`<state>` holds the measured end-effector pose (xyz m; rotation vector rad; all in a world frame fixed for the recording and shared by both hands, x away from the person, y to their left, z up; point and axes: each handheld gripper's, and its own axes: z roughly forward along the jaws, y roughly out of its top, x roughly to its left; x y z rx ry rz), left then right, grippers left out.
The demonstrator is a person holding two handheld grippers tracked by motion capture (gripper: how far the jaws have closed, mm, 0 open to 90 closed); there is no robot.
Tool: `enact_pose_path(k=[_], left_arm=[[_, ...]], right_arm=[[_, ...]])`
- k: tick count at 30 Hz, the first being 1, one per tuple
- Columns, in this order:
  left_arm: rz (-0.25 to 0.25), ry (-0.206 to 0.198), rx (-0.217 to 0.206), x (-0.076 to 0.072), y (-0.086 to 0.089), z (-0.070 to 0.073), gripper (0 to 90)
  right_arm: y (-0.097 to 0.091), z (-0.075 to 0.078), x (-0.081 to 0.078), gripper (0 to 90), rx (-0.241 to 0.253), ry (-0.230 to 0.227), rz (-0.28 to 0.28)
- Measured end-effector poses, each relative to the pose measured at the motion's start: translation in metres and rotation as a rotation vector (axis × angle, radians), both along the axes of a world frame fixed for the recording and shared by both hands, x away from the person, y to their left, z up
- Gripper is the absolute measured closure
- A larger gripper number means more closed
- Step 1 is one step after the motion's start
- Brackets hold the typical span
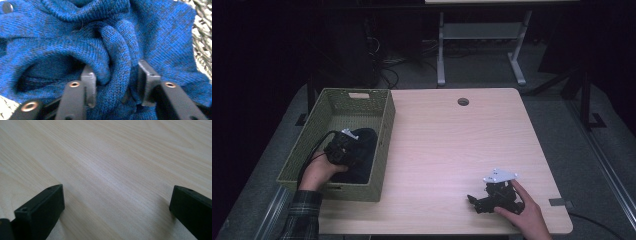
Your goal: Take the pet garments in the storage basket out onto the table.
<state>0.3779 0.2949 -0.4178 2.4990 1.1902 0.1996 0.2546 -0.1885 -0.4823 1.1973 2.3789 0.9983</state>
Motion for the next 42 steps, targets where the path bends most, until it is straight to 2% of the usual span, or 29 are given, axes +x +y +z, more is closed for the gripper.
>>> enact_pose_path(k=[5, 7, 14, 18, 27, 30, 32, 35, 42], left_arm=[[0.021, -0.008, -0.048, 0.001, 0.005, 0.010, 64.4], [0.035, -0.024, -0.074, 0.001, 0.007, 0.016, 64.5], [0.056, -0.085, -0.140, -0.003, 0.016, 0.034, 64.4], [0.073, -0.144, -0.185, -0.006, 0.021, 0.046, 64.4], [0.070, -0.235, -0.266, -0.013, 0.026, 0.073, 64.3], [0.074, -0.267, -0.278, -0.015, 0.026, 0.081, 64.3], [0.070, -0.281, -0.291, -0.016, 0.027, 0.085, 64.3], [0.067, -0.296, -0.341, -0.017, 0.029, 0.093, 64.3], [0.055, -0.343, -0.375, -0.020, 0.027, 0.110, 64.4]], right_arm=[[0.000, 0.000, 0.000, 0.0, 0.000, 0.000, 0.000], [0.000, 0.000, 0.000, 0.0, 0.000, 0.000, 0.000], [0.000, 0.000, 0.000, 0.0, 0.000, 0.000, 0.000], [0.000, 0.000, 0.000, 0.0, 0.001, 0.001, 0.000], [0.000, 0.000, 0.000, 0.0, 0.000, 0.002, 0.001], [0.000, 0.000, 0.000, 0.0, 0.000, 0.002, 0.001], [0.000, 0.000, 0.000, 0.0, 0.000, 0.002, 0.002], [0.000, 0.000, 0.000, 0.0, 0.000, 0.002, 0.002], [0.000, 0.000, 0.000, 0.0, 0.000, 0.001, 0.003]])
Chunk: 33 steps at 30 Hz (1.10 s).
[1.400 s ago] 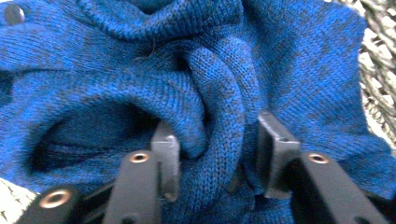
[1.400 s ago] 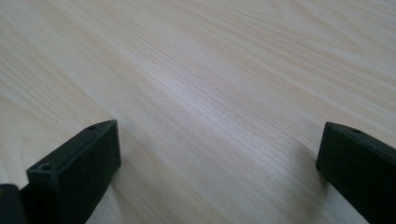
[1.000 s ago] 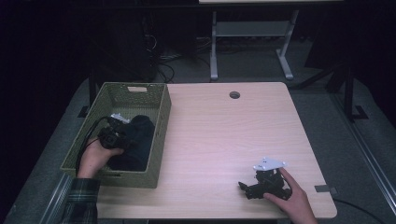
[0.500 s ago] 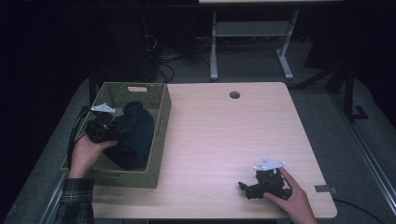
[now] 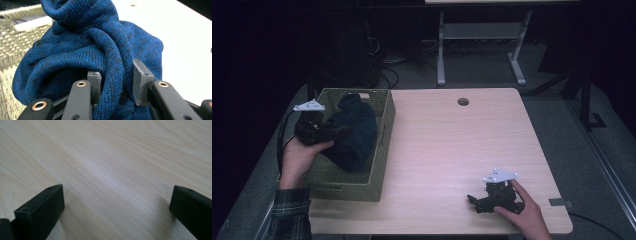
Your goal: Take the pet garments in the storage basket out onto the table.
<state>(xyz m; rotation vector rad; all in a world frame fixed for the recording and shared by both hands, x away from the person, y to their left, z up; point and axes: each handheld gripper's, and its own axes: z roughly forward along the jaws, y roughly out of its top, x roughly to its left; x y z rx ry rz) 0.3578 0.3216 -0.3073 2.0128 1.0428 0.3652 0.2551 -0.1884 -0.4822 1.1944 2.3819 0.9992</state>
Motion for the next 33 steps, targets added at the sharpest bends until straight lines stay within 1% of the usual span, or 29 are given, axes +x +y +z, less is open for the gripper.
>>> enact_pose_path(k=[3, 10, 14, 16, 18, 19, 23, 26, 29, 33], left_arm=[[-0.012, -0.022, -0.015, -0.002, -0.002, 0.007, 64.4], [-0.044, -0.057, -0.050, -0.004, -0.012, 0.020, 64.3], [-0.074, -0.072, -0.060, -0.003, -0.021, 0.026, 64.4], [-0.087, -0.078, -0.073, -0.003, -0.026, 0.029, 64.4], [-0.101, -0.082, -0.072, -0.003, -0.031, 0.030, 64.3], [-0.105, -0.086, -0.080, -0.004, -0.034, 0.031, 64.4], [-0.123, -0.099, -0.076, -0.005, -0.042, 0.035, 64.3], [-0.132, -0.110, -0.084, -0.006, -0.048, 0.039, 64.4], [-0.148, -0.124, -0.103, -0.007, -0.054, 0.043, 64.4], [-0.168, -0.137, -0.109, -0.007, -0.064, 0.046, 64.4]], right_arm=[[0.000, 0.000, 0.000, 0.0, 0.000, 0.000, 0.000], [0.000, 0.000, 0.000, 0.0, 0.001, 0.000, 0.000], [0.000, 0.000, 0.000, 0.0, 0.001, 0.000, 0.001], [0.000, 0.000, 0.000, 0.0, 0.001, -0.001, 0.001], [0.000, 0.000, 0.000, 0.0, 0.001, 0.000, 0.000], [0.000, 0.000, 0.000, 0.0, 0.001, 0.000, 0.000], [0.000, 0.000, 0.000, 0.0, 0.001, 0.000, 0.000], [0.000, 0.000, 0.000, 0.0, 0.002, 0.000, 0.000], [0.000, 0.000, 0.000, 0.0, 0.002, 0.001, -0.001], [0.000, 0.000, 0.000, 0.0, 0.003, 0.001, -0.001]])
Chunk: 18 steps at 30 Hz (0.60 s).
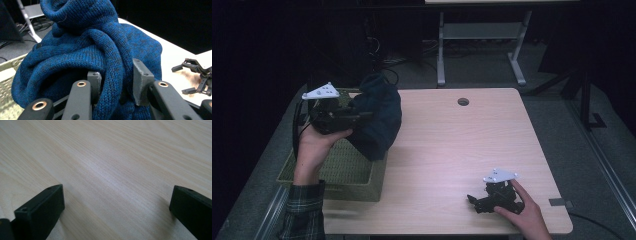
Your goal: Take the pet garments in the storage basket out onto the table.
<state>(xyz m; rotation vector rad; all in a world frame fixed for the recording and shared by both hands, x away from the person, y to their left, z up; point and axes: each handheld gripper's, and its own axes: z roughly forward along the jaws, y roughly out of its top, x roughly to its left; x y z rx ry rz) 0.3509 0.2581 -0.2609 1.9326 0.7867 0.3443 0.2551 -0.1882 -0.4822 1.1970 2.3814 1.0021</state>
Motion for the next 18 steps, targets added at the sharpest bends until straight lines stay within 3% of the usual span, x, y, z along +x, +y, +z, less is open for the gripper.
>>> enact_pose_path(k=[18], left_arm=[[-0.128, 0.002, -0.007, 0.005, -0.055, -0.001, 64.5]], right_arm=[[0.000, 0.000, 0.000, 0.0, -0.002, -0.003, 0.002]])
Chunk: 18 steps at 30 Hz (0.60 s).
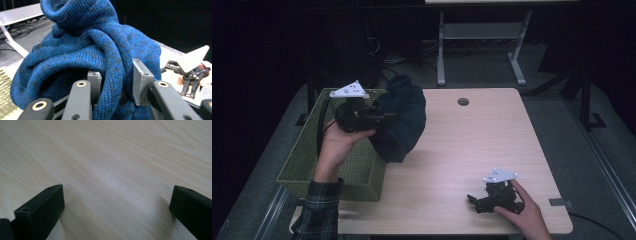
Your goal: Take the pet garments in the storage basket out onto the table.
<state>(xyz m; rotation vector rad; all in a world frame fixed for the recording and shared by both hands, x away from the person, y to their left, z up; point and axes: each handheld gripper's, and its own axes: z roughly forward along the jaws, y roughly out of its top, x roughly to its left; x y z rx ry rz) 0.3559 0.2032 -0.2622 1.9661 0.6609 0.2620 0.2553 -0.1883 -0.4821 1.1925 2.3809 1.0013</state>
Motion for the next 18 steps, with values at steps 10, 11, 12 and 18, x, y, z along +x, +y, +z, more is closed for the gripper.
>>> enact_pose_path(k=[10, 11, 12, 18], left_arm=[[-0.063, 0.022, 0.003, 0.005, -0.031, -0.009, 64.5], [-0.070, 0.025, 0.004, 0.006, -0.036, -0.010, 64.5], [-0.076, 0.025, 0.006, 0.006, -0.039, -0.011, 64.5], [-0.092, 0.028, 0.000, 0.008, -0.057, -0.018, 64.5]], right_arm=[[0.000, 0.000, 0.000, 0.0, 0.000, 0.001, -0.001], [0.000, 0.000, 0.000, 0.0, 0.000, 0.001, 0.000], [0.000, 0.000, 0.000, 0.0, 0.000, 0.001, 0.000], [0.000, 0.000, 0.000, 0.0, 0.000, 0.001, -0.001]])
